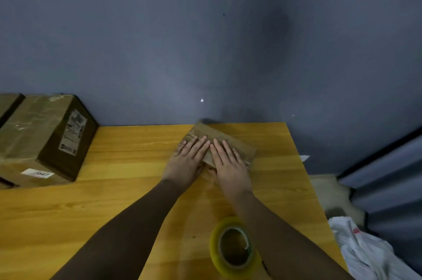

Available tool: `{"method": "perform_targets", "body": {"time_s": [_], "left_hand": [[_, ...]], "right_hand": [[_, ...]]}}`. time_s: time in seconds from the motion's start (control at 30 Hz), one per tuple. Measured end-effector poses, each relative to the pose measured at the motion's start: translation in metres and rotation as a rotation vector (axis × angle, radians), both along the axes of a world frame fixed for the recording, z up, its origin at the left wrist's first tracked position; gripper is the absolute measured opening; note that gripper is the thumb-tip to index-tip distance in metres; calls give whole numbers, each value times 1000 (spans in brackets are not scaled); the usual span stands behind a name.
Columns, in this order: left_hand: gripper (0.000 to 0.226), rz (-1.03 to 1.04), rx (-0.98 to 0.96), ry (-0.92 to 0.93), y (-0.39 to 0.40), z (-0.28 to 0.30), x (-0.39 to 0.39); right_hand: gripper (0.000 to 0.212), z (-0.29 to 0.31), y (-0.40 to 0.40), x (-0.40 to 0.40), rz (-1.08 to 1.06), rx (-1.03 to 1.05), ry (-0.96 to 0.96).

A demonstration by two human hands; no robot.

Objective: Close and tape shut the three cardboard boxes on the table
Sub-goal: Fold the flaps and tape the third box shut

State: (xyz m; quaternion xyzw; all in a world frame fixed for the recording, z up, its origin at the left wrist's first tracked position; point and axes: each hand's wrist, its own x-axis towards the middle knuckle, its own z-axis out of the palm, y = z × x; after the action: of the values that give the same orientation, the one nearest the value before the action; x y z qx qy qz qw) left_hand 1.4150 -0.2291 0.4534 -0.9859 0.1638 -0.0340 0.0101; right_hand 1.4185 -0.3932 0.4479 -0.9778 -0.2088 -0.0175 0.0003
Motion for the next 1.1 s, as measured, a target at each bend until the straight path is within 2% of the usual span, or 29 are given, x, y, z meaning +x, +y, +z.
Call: {"method": "perform_targets", "body": {"time_s": [0.07, 0.2, 0.33, 0.43, 0.53, 0.6, 0.67, 0.73, 0.8, 0.87, 0.93, 1.0, 1.1], "left_hand": [[60, 19, 0, -37, -2, -2, -1], [77, 65, 4, -48, -7, -6, -4], [82, 146, 5, -70, -12, -11, -3], [74, 129, 74, -52, -14, -14, -3], [73, 144, 44, -53, -11, -8, -7], [78, 247, -163, -100, -15, -5, -17], [81, 451, -525, -110, -28, 0, -32], [84, 711, -969, 16, -51, 12, -39], [82, 937, -1379, 206, -70, 24, -35], [82, 1028, -1663, 353, -81, 31, -23], [80, 1033, -1778, 384, -82, 30, -12], [74, 951, -1747, 440, -73, 30, -6], [71, 845, -1692, 556, -56, 29, 0]], "right_hand": [[73, 1, 2, -2, -5, 7, 16], [80, -3, 4, -4, 1, 7, 7], [88, -6, 5, -5, -45, 7, 29], [78, -5, 6, -6, -29, 22, 24], [66, 8, 5, -8, 17, 127, 58], [64, 27, 0, -5, -20, 274, 111], [57, 41, -6, 8, -143, 394, 63], [54, 50, -11, 27, -262, 381, 73], [60, 56, -12, 44, -292, 325, 302], [60, 57, -10, 50, -282, 257, 457], [58, 58, -12, 48, -330, 243, 451], [58, 54, -17, 40, -418, 321, 519], [60, 41, -19, 27, -548, 693, 741]]}}
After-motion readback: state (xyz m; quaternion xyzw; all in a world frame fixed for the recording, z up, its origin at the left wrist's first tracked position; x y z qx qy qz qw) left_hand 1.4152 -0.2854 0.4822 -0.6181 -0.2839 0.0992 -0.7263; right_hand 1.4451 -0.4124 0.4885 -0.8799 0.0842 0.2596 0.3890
